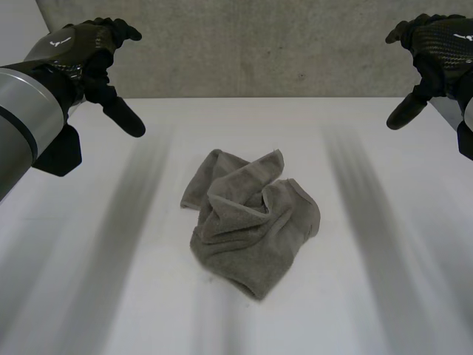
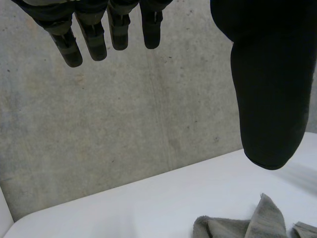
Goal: Fold the towel.
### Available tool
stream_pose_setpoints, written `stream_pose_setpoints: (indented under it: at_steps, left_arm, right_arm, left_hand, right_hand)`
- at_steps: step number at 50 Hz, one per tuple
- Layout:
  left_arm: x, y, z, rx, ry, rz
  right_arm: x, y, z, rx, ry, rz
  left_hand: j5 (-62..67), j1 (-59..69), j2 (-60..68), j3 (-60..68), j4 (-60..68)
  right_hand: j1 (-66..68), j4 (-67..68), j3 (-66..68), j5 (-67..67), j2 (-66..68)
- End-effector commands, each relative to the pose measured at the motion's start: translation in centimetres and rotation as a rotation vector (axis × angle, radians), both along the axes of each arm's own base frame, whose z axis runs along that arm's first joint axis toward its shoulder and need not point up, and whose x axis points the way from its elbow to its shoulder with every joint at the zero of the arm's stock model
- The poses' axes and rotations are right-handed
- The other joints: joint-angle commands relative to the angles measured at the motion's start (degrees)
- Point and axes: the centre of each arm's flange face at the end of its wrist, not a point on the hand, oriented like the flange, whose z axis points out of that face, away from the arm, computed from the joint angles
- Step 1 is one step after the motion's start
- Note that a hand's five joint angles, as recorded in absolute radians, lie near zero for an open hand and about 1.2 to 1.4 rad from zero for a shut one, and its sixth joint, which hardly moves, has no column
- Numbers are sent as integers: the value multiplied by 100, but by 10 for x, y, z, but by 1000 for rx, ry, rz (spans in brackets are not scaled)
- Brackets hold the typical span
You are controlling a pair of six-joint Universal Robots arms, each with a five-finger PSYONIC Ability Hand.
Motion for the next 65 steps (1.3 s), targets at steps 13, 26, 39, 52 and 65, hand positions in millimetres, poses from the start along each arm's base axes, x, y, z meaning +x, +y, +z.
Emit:
stream_pose_setpoints:
  at_steps: [13, 26, 39, 52, 65]
  left_arm:
    - [-5, -1, -9, 22, -19, -29]
    - [-35, -21, -101, 91, -452, -352]
    - [-53, -39, -179, 100, -515, -515]
    - [-66, -39, -221, 82, -467, -626]
    - [-74, -88, -83, -399, -276, -296]
  right_arm:
    - [11, -2, -17, 13, 112, 108]
    - [46, 4, -84, 152, 327, 471]
    - [98, -27, -176, 339, 228, 699]
    - [112, -36, -213, 325, 254, 656]
    - [106, -62, -32, -275, 79, 438]
  left_hand:
    - [-19, 114, 216, 222, 215]
    - [98, 232, 334, 340, 333]
    - [182, 316, 418, 424, 417]
    - [2453, 2587, 2689, 2695, 2688]
    - [6808, 6941, 7043, 7049, 7042]
  right_hand:
    - [-366, -526, -392, -385, -415]
    - [-366, -526, -392, -385, -415]
    - [94, -67, 68, 75, 45]
    - [4338, 4177, 4311, 4319, 4289]
    - [6634, 6474, 6608, 6615, 6585]
